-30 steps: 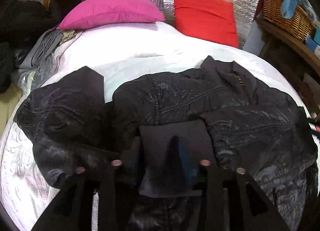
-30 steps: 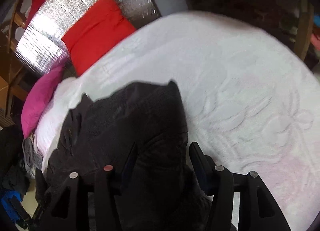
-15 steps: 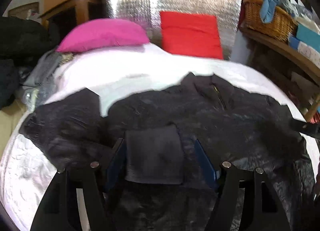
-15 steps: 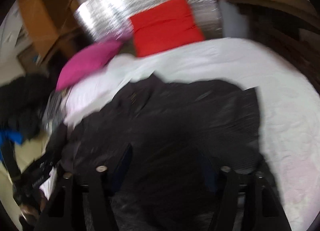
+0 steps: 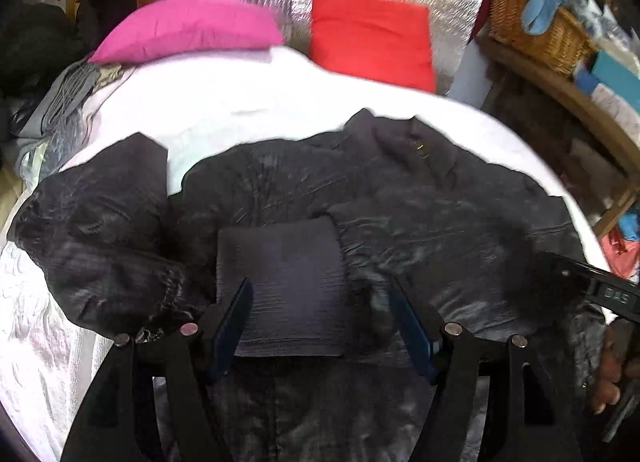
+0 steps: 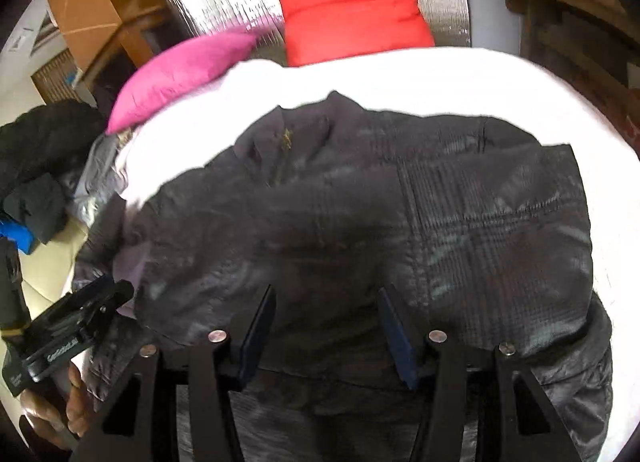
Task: Fold large clothes
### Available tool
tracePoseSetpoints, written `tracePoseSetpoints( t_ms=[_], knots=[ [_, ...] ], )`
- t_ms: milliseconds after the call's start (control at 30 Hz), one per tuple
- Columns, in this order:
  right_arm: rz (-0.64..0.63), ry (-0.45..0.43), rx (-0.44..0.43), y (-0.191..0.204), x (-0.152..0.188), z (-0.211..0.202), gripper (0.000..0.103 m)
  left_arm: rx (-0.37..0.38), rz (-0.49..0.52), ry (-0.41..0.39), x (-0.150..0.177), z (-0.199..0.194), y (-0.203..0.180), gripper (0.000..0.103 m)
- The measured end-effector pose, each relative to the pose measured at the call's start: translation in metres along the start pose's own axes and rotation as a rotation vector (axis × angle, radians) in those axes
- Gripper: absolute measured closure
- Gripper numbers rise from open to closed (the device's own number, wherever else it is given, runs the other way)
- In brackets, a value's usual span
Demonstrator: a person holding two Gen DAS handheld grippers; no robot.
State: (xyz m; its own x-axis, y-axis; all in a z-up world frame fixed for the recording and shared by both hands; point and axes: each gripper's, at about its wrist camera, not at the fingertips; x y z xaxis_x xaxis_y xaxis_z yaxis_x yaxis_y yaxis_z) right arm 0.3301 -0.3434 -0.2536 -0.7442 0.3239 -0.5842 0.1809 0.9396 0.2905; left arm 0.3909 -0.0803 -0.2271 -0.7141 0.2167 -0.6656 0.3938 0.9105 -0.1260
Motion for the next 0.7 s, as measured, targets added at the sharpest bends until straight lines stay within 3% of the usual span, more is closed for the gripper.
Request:
tracePoseSetpoints(
  t_ms=[167,233,300,400,467,533,700],
  knots=[
    [-0.043,0.123,0.046,0.016,0.001,0.027,0.045,-0.041,0.056,0.078,0.008,0.017,-0.006,0.028],
    [-0.075,0.112,0.056,0.022,0.0,0.024,0.045,-0.01,0.036,0.043,0.003,0.001,0.001,0.028],
    [-0.038,0.099,0.006,0.019,-0.004,0.016,0.045,0.019,0.01,-0.03,-0.003,-0.022,0.012,0.028],
    [0.01,0.057,-0.043,0.014,-0.008,0.006,0.045,0.003,-0.051,-0.169,-0.013,-0.062,0.046,0.022],
    [0.017,0.043,-0.057,0.015,-0.008,0.005,0.045,-0.051,-0.146,-0.243,-0.014,-0.08,0.083,0.013],
    [0.018,0.043,-0.079,0.014,-0.007,0.004,0.045,-0.103,-0.257,-0.261,-0.014,-0.085,0.123,0.013],
    [0.007,0.051,-0.095,0.017,-0.007,0.008,0.045,-0.226,-0.605,-0.216,0.0,-0.075,0.232,0.013]
  ],
)
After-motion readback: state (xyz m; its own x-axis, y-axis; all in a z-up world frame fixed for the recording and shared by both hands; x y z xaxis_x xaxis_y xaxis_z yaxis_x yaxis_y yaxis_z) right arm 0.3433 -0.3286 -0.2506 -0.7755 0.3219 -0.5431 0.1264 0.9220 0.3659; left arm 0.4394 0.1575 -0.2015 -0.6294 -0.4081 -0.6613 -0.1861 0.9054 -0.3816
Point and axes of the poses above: each gripper's, at about its wrist camera, not at the fingertips, and z roughly the way its jaws point, y to its left, x to its underside, and after that the axes turned 1 degree about -y, right-handed
